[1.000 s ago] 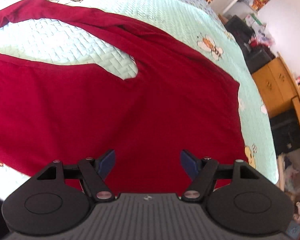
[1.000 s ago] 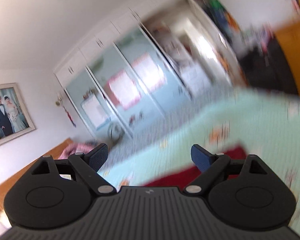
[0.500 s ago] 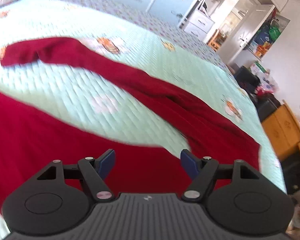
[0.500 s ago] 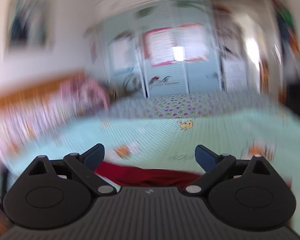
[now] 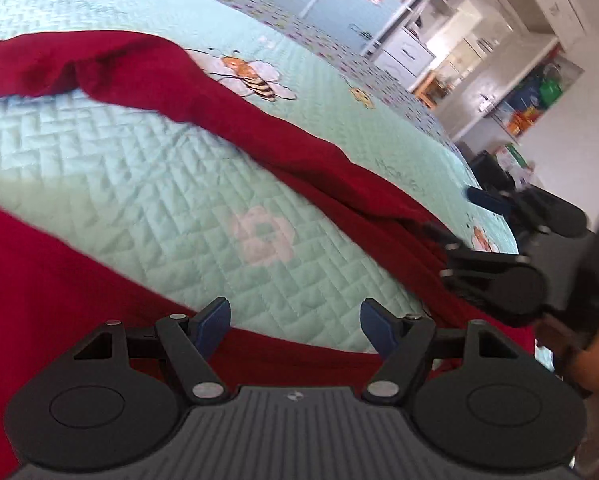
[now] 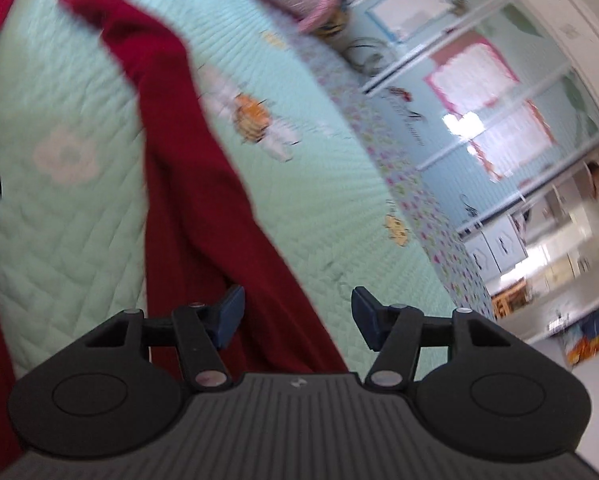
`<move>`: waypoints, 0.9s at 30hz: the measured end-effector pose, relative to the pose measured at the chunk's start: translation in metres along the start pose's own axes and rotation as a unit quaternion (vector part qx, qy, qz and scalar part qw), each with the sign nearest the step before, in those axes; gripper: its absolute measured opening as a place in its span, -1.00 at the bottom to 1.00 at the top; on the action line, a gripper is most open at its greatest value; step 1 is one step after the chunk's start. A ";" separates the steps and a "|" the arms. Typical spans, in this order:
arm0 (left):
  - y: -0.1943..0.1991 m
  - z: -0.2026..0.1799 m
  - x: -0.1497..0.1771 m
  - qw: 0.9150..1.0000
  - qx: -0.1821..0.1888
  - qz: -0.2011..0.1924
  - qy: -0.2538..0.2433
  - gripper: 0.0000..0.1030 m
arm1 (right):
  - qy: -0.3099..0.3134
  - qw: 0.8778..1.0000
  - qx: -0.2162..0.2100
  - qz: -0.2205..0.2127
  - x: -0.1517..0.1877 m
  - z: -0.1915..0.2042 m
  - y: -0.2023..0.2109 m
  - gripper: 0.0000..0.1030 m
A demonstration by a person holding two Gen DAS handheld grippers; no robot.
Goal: Fold clothes
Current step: 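Grasp the sweater side edge with the right gripper and fold it inward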
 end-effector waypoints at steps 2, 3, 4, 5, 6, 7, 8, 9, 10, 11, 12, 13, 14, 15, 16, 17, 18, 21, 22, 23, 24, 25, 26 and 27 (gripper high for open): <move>0.002 0.001 0.000 1.000 0.003 0.003 -0.009 0.45 | 0.042 0.999 0.008 0.008 -0.003 0.010 -0.009 0.16; 0.001 0.000 0.000 1.000 0.003 0.005 -0.016 0.45 | 0.061 0.998 0.014 0.011 -0.005 0.014 -0.012 0.15; 0.000 0.000 0.001 1.000 0.002 0.005 -0.025 0.46 | 0.079 0.997 0.021 0.016 -0.006 0.018 -0.015 0.12; -0.001 0.000 0.002 0.999 0.001 0.005 -0.034 0.46 | 0.092 0.995 0.025 0.020 -0.007 0.020 -0.018 0.01; -0.001 0.000 0.003 0.999 0.001 0.005 -0.042 0.48 | 0.101 0.994 0.027 0.025 -0.008 0.022 -0.020 -0.16; -0.003 0.001 0.004 0.999 0.003 0.005 -0.047 0.52 | 0.111 0.993 0.030 0.030 -0.008 0.023 -0.022 -0.24; -0.006 0.002 0.004 0.999 0.006 0.006 -0.049 0.53 | 0.119 0.992 0.028 0.032 -0.009 0.025 -0.024 -0.34; -0.007 0.004 0.004 0.999 0.010 0.006 -0.048 0.57 | 0.126 0.991 0.023 0.032 -0.010 0.027 -0.025 -0.37; -0.009 0.005 0.003 0.999 0.016 0.007 -0.043 0.61 | 0.130 0.991 0.020 0.032 -0.011 0.028 -0.025 -0.38; -0.010 0.007 0.002 0.999 0.022 0.008 -0.038 0.62 | 0.132 0.991 0.017 0.030 -0.012 0.028 -0.025 -0.45; -0.010 0.009 0.001 0.999 0.027 0.009 -0.034 0.63 | 0.117 0.993 0.012 0.028 -0.015 0.024 -0.023 -0.63; -0.011 0.010 0.001 0.999 0.030 0.011 -0.030 0.63 | 0.091 0.995 0.006 0.025 -0.020 0.018 -0.020 -0.71; -0.010 0.010 0.001 0.999 0.032 0.012 -0.029 0.63 | 0.065 0.998 -0.001 0.022 -0.024 0.011 -0.017 -0.82; -0.010 0.011 0.000 0.999 0.033 0.013 -0.029 0.63 | 0.031 0.999 -0.006 0.018 -0.029 0.001 -0.013 -0.85; -0.010 0.011 0.000 0.999 0.033 0.015 -0.029 0.63 | -0.010 1.000 -0.011 0.014 -0.034 -0.011 -0.009 -0.85; -0.010 0.011 0.000 0.999 0.034 0.016 -0.030 0.63 | -0.051 0.999 -0.015 0.011 -0.039 -0.025 -0.007 -0.85; -0.010 0.011 -0.001 0.999 0.034 0.018 -0.030 0.63 | -0.088 0.996 -0.016 0.011 -0.043 -0.038 -0.006 -0.85; -0.009 0.011 -0.001 0.999 0.035 0.021 -0.032 0.63 | -0.169 0.986 0.000 0.014 -0.052 -0.073 -0.010 -0.85; -0.010 0.011 -0.001 0.999 0.035 0.021 -0.032 0.63 | -0.188 0.982 0.009 0.018 -0.053 -0.082 -0.015 -0.85; -0.010 0.011 -0.001 0.999 0.034 0.022 -0.032 0.63 | -0.208 0.978 0.018 0.023 -0.054 -0.091 -0.020 -0.85; -0.010 0.011 -0.001 0.999 0.034 0.022 -0.032 0.63 | -0.224 0.974 0.027 0.029 -0.054 -0.098 -0.025 -0.85; -0.010 0.011 -0.001 0.999 0.034 0.022 -0.032 0.64 | -0.236 0.970 0.037 0.039 -0.053 -0.101 -0.034 -0.84; -0.010 0.011 0.000 0.999 0.033 0.022 -0.033 0.64 | -0.247 0.966 0.049 0.053 -0.052 -0.103 -0.044 -0.84; -0.010 0.010 0.000 0.999 0.032 0.022 -0.034 0.65 | -0.258 0.962 0.060 0.066 -0.051 -0.105 -0.055 -0.83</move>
Point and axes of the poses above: each gripper's, at about its wrist camera, not at the fingertips, and y roughly against the way its jaws point, z to its left, x to its underside, the point moved 2 cm from there along -y, roughly the way its jaws point, and after that the axes turned 5 degrees about z, right-handed, at the moved point
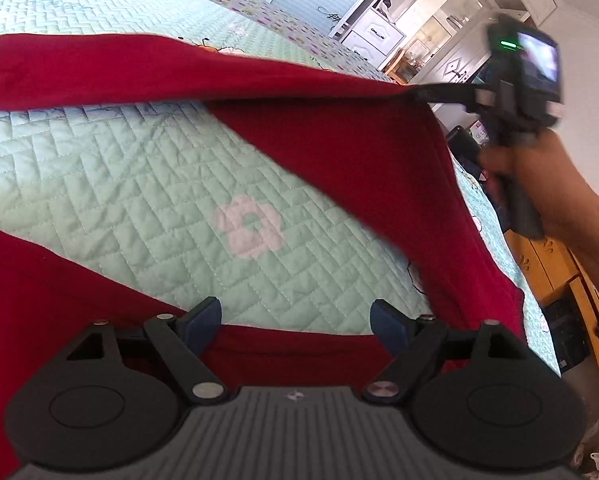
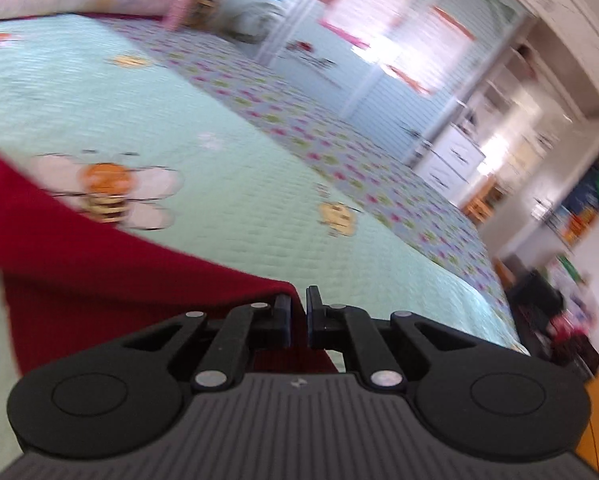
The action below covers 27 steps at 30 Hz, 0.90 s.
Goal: Fold clothes
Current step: 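Grasp the sweater side edge with the right gripper and fold it inward, then open the right gripper to release the folded side onto the sweater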
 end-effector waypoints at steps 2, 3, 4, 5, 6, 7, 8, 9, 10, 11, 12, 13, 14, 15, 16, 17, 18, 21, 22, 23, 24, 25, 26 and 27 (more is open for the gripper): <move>-0.001 -0.001 0.001 1.000 -0.003 0.000 -0.003 0.65 | -0.015 0.999 0.017 0.030 0.001 0.002 -0.023 -0.63; -0.001 -0.002 0.001 1.000 -0.004 0.000 -0.005 0.65 | -0.013 0.998 0.013 0.056 0.004 0.006 -0.036 -0.47; -0.001 -0.002 0.001 1.000 -0.005 0.001 -0.006 0.65 | -0.011 0.997 0.009 0.082 0.008 0.011 -0.050 -0.41; -0.001 -0.003 0.001 1.000 -0.007 0.001 -0.008 0.65 | -0.003 0.994 0.003 0.112 0.013 0.015 -0.062 -0.35; -0.001 -0.003 0.001 1.000 -0.007 0.001 -0.010 0.66 | 0.008 0.990 -0.010 0.140 0.018 0.019 -0.069 -0.35; -0.001 -0.003 0.002 1.000 -0.008 0.001 -0.012 0.68 | 0.014 0.989 -0.021 0.148 0.023 0.022 -0.069 -0.35; -0.001 -0.004 0.002 1.000 -0.008 0.002 -0.014 0.68 | 0.019 0.989 -0.030 0.145 0.027 0.024 -0.064 -0.35; -0.001 -0.004 0.002 1.000 -0.009 0.002 -0.016 0.69 | 0.020 0.990 -0.036 0.133 0.030 0.024 -0.053 -0.33; -0.001 -0.005 0.002 1.000 -0.009 0.003 -0.017 0.69 | 0.021 0.992 -0.041 0.116 0.033 0.023 -0.039 -0.32; -0.001 -0.005 0.002 1.000 -0.009 0.003 -0.017 0.69 | 0.021 0.994 -0.046 0.099 0.035 0.022 -0.026 -0.28; -0.001 -0.004 0.002 1.000 -0.008 0.003 -0.017 0.69 | 0.020 0.995 -0.049 0.080 0.037 0.021 -0.009 -0.17; -0.001 -0.004 0.001 1.000 -0.008 0.003 -0.016 0.69 | 0.017 0.997 -0.053 0.061 0.040 0.021 0.009 -0.07; -0.001 -0.004 0.001 1.000 -0.008 0.003 -0.017 0.69 | 0.012 0.997 -0.058 0.044 0.040 0.019 0.026 0.11; -0.002 -0.004 0.002 1.000 -0.008 0.003 -0.018 0.69 | 0.005 0.997 -0.069 0.031 0.042 0.018 0.040 0.22; -0.002 -0.005 0.002 1.000 -0.009 0.003 -0.019 0.69 | -0.005 0.996 -0.083 0.020 0.047 0.019 0.054 0.24; -0.002 -0.005 0.002 1.000 -0.009 0.003 -0.020 0.69 | -0.017 0.995 -0.099 0.017 0.049 0.019 0.061 0.25; -0.002 -0.005 0.002 1.000 -0.010 0.003 -0.021 0.69 | -0.033 0.993 -0.114 0.027 0.051 0.018 0.060 0.25; -0.002 -0.007 0.002 1.000 -0.011 0.003 -0.025 0.70 | -0.089 0.982 -0.150 0.077 0.064 0.021 0.044 0.21; -0.003 -0.007 0.003 1.000 -0.011 0.003 -0.026 0.71 | -0.108 0.976 -0.159 0.099 0.071 0.024 0.032 0.19; -0.003 -0.007 0.003 1.000 -0.012 0.003 -0.027 0.72 | -0.127 0.970 -0.169 0.117 0.076 0.026 0.021 0.09; -0.003 -0.008 0.003 1.000 -0.012 0.003 -0.028 0.73 | -0.146 0.964 -0.179 0.133 0.082 0.028 0.010 0.08; -0.003 -0.008 0.003 0.999 -0.013 0.003 -0.029 0.74 | -0.161 0.959 -0.185 0.141 0.085 0.028 0.007 0.08; -0.003 -0.008 0.003 0.999 -0.013 0.003 -0.030 0.75 | -0.174 0.956 -0.188 0.142 0.087 0.027 0.008 0.08; -0.003 -0.009 0.003 0.999 -0.013 0.003 -0.031 0.76 | -0.181 0.953 -0.194 0.145 0.087 0.026 0.011 0.08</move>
Point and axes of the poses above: each gripper's, at about its wrist camera, not at the fingertips, and y roughly against the way its jaws point, z to its left, x to its underside, the point moved 2 cm from there along -y, roughly the way its jaws point, and after that the axes turned 5 degrees about z, right-handed, at the moved point
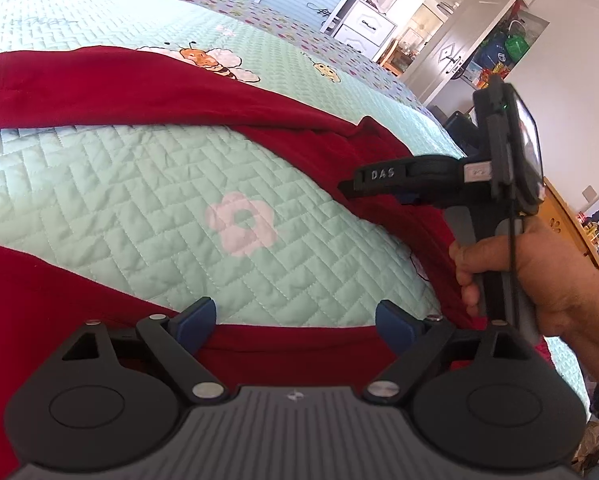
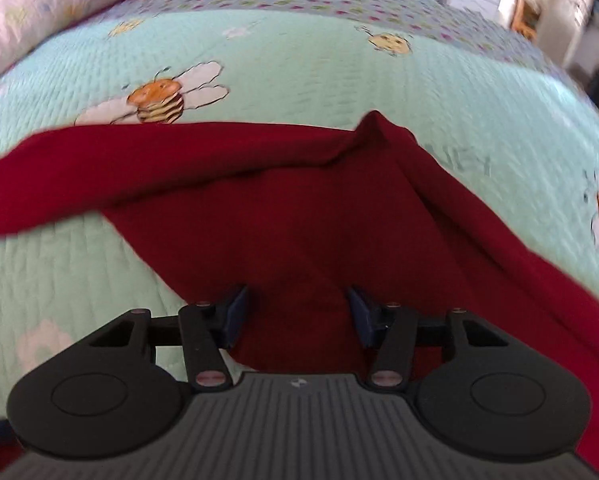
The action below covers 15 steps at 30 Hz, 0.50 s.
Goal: Fold clothes
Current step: 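Open the right gripper to release the folded side onto the sweater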
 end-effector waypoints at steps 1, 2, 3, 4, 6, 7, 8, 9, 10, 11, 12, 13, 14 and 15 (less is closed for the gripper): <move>0.000 0.000 0.000 1.000 0.000 0.000 0.000 0.76 | -0.002 1.000 -0.009 0.006 0.000 0.001 0.004 0.08; 0.000 0.000 0.000 1.000 0.000 0.000 0.000 0.77 | -0.003 1.000 -0.018 0.013 0.001 0.002 0.008 0.08; 0.000 0.000 0.000 1.000 0.000 0.000 0.000 0.77 | -0.005 0.999 -0.027 0.019 0.001 0.003 0.011 0.08; -0.001 -0.001 0.000 1.000 0.000 0.000 -0.001 0.77 | -0.011 0.999 -0.035 0.019 0.001 0.003 0.017 0.07; -0.001 -0.001 0.000 1.000 0.000 -0.001 -0.001 0.78 | -0.030 0.999 -0.044 -0.007 -0.005 0.001 0.028 0.08; -0.001 -0.001 0.000 1.000 0.000 -0.001 -0.001 0.79 | -0.042 0.998 -0.046 -0.026 -0.009 -0.001 0.032 0.08; -0.001 -0.001 0.000 1.000 0.000 -0.001 -0.001 0.80 | -0.054 0.997 -0.047 -0.039 -0.011 -0.002 0.031 0.08; -0.001 -0.001 0.000 1.000 0.001 -0.001 -0.001 0.81 | -0.068 0.995 -0.047 -0.048 -0.013 -0.004 0.027 0.08; -0.001 -0.002 0.001 1.000 0.001 -0.001 -0.002 0.81 | -0.075 0.996 -0.051 -0.028 -0.010 -0.003 0.016 0.08; -0.002 -0.002 0.001 1.000 0.001 0.000 -0.003 0.82 | -0.076 0.995 -0.057 0.010 -0.005 0.000 0.001 0.10; -0.001 -0.001 0.001 1.000 0.001 0.000 -0.002 0.82 | -0.062 0.996 -0.054 0.022 0.000 0.005 -0.002 0.11; -0.001 -0.001 0.000 1.000 0.003 0.000 0.000 0.82 | -0.036 0.998 -0.046 0.017 0.004 0.013 0.002 0.11; -0.001 0.000 0.000 1.000 0.005 0.000 0.001 0.82 | -0.018 0.999 -0.047 0.021 0.006 0.020 0.008 0.12; -0.001 0.000 0.000 1.000 0.007 0.000 0.003 0.82 | -0.014 0.998 -0.056 0.024 0.006 0.022 0.014 0.11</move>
Point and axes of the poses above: each gripper's, at about its wrist camera, not at the fingertips, and y roughly against the way its jaws point, z to its left, x to its underside, the point moved 2 cm from there along -y, roughly the way its jaws point, and after that the axes turned 5 degrees about z, right-handed, at the moved point
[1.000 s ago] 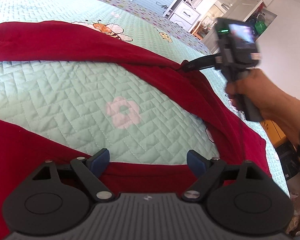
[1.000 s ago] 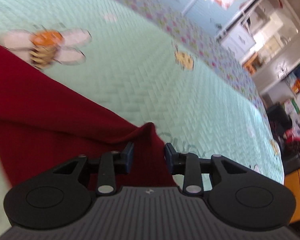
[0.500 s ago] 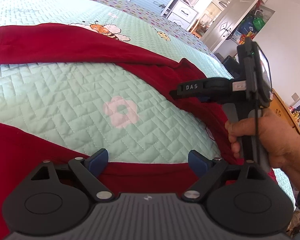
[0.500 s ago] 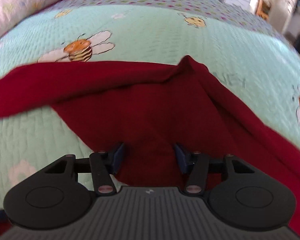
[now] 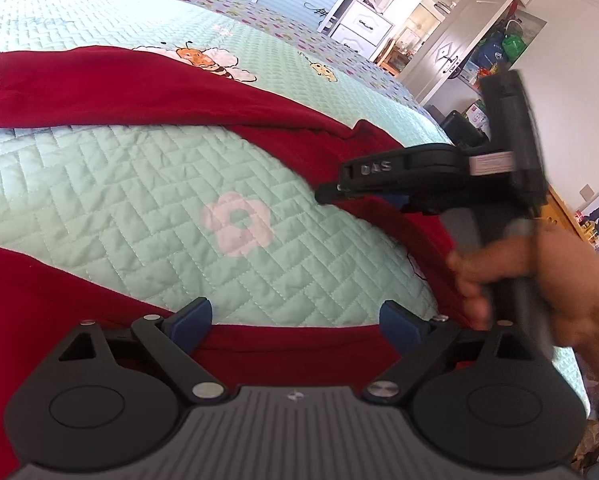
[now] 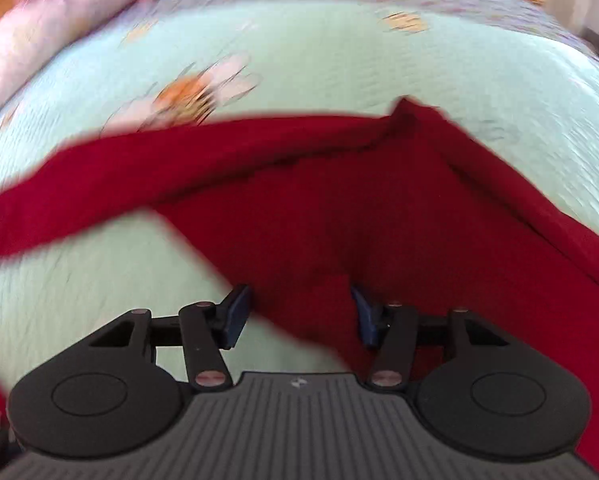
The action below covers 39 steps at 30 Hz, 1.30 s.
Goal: Fold clothes
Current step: 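Open the right gripper to release the folded side onto the sweater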
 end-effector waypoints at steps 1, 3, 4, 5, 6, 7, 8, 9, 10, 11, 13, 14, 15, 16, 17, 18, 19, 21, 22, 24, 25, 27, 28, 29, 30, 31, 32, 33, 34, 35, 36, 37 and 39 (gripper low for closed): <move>0.000 0.001 0.000 1.000 0.002 0.000 0.002 0.82 | -0.007 1.000 -0.007 -0.011 -0.001 0.000 0.009 0.11; 0.000 0.001 0.000 1.000 0.004 0.000 0.004 0.82 | -0.030 0.998 -0.017 -0.045 -0.003 -0.004 0.022 0.11; 0.000 0.001 0.000 1.000 0.004 0.000 0.003 0.82 | -0.045 0.997 -0.019 -0.060 -0.006 -0.007 0.022 0.11; 0.000 0.001 0.000 1.000 0.003 0.000 0.001 0.82 | -0.061 0.995 -0.022 -0.076 -0.008 -0.010 0.022 0.11; 0.000 0.000 0.000 1.000 0.001 0.000 0.000 0.83 | -0.076 0.993 -0.024 -0.091 -0.011 -0.013 0.022 0.12; 0.000 -0.001 0.000 1.000 0.000 0.000 -0.002 0.84 | -0.082 0.993 -0.025 -0.075 -0.009 -0.014 0.013 0.12; -0.001 -0.001 0.000 1.000 -0.001 0.000 -0.004 0.85 | -0.083 0.995 -0.024 -0.040 -0.005 -0.014 -0.001 0.12; -0.001 -0.002 0.000 1.000 -0.002 0.001 -0.006 0.85 | -0.082 0.996 -0.026 -0.027 -0.002 -0.013 -0.005 0.14; -0.001 -0.003 0.000 1.000 -0.003 0.001 -0.008 0.86 | -0.081 0.996 -0.031 -0.028 0.002 -0.011 -0.001 0.15; -0.002 -0.003 0.000 1.000 -0.004 0.001 -0.009 0.86 | -0.080 0.996 -0.035 -0.030 0.005 -0.008 0.003 0.16; -0.002 -0.004 0.001 1.000 -0.006 0.000 -0.011 0.89 | -0.087 0.994 -0.053 -0.037 0.011 -0.007 0.013 0.16; -0.003 -0.005 0.001 1.000 -0.008 -0.001 -0.013 0.90 | -0.105 0.991 -0.068 -0.053 0.013 -0.009 0.022 0.15; -0.003 -0.006 0.002 1.000 -0.010 -0.001 -0.017 0.90 | -0.128 0.986 -0.082 -0.074 0.016 -0.014 0.028 0.16; -0.004 -0.007 0.002 1.000 -0.013 -0.001 -0.020 0.91 | -0.151 0.980 -0.095 -0.091 0.020 -0.018 0.032 0.15; -0.005 -0.009 0.003 1.000 -0.016 -0.001 -0.023 0.92 | -0.159 0.978 -0.101 -0.085 0.025 -0.020 0.030 0.16; -0.005 -0.010 0.003 1.000 -0.019 -0.001 -0.025 0.93 | -0.157 0.980 -0.103 -0.068 0.030 -0.021 0.024 0.17; -0.006 -0.011 0.004 0.999 -0.021 -0.002 -0.026 0.94 | -0.155 0.981 -0.105 -0.051 0.036 -0.021 0.018 0.17; -0.006 -0.013 0.004 0.999 -0.026 -0.003 -0.028 0.94 | -0.144 0.982 -0.103 -0.064 0.045 -0.019 0.023 0.16; -0.007 -0.013 0.004 0.999 -0.029 -0.002 -0.029 0.94 | -0.145 0.981 -0.106 -0.075 0.049 -0.017 0.029 0.16; -0.007 -0.015 0.003 0.999 -0.034 -0.001 -0.028 0.94 | -0.160 0.973 -0.128 -0.102 0.062 -0.017 0.045 0.16; -0.007 -0.016 0.002 0.999 -0.038 0.001 -0.029 0.94 | -0.168 0.969 -0.140 -0.117 0.069 -0.017 0.053 0.16; -0.007 -0.020 0.000 0.998 -0.049 0.007 -0.030 0.94 | -0.181 0.960 -0.157 -0.146 0.086 -0.016 0.068 0.17; -0.004 -0.021 -0.002 0.998 -0.057 0.008 -0.028 0.92 | -0.185 0.957 -0.161 -0.157 0.094 -0.016 0.069 0.17; -0.001 -0.022 -0.004 0.998 -0.065 0.006 -0.024 0.91 | -0.189 0.954 -0.164 -0.166 0.101 -0.017 0.067 0.19; 0.005 -0.023 -0.008 0.997 -0.076 0.000 -0.027 0.90 | -0.194 0.951 -0.166 -0.174 0.108 -0.018 0.065 0.26; 0.012 -0.023 -0.012 0.995 -0.089 -0.010 -0.035 0.89 | -0.198 0.948 -0.168 -0.183 0.116 -0.018 0.063 0.31; 0.018 -0.025 -0.017 0.991 -0.116 -0.015 -0.057 0.89 | -0.213 0.942 -0.176 -0.191 0.124 -0.022 0.059 0.45; 0.022 -0.024 -0.022 0.986 -0.148 -0.022 -0.078 0.89 | -0.230 0.936 -0.186 -0.192 0.132 -0.027 0.052 0.57; 0.027 -0.019 -0.028 0.980 -0.175 -0.030 -0.091 0.89 | -0.225 0.936 -0.188 -0.192 0.137 -0.028 0.044 0.57; 0.032 -0.015 -0.035 0.973 -0.202 -0.038 -0.103 0.89 | -0.208 0.940 -0.186 -0.195 0.142 -0.028 0.037 0.54; 0.037 -0.008 -0.040 0.967 -0.223 -0.045 -0.115 0.89 | -0.196 0.941 -0.188 -0.202 0.145 -0.028 0.034 0.56; 0.041 -0.001 -0.046 0.961 -0.239 -0.050 -0.128 0.89 | -0.189 0.939 -0.194 -0.213 0.147 -0.028 0.035 0.57; 0.049 0.014 -0.055 0.946 -0.276 -0.061 -0.159 0.89 | -0.181 0.937 -0.202 -0.220 0.148 -0.029 0.034 0.61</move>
Point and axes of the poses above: each gripper's, at about its wrist camera, not at the fingertips, and y roughly against the way its jaws point, z to its left, x to its underside, the point moved 2 cm from there along -y, roughly the way its jaws point, and after that the axes turned 5 degrees about z, right-handed, at the moved point
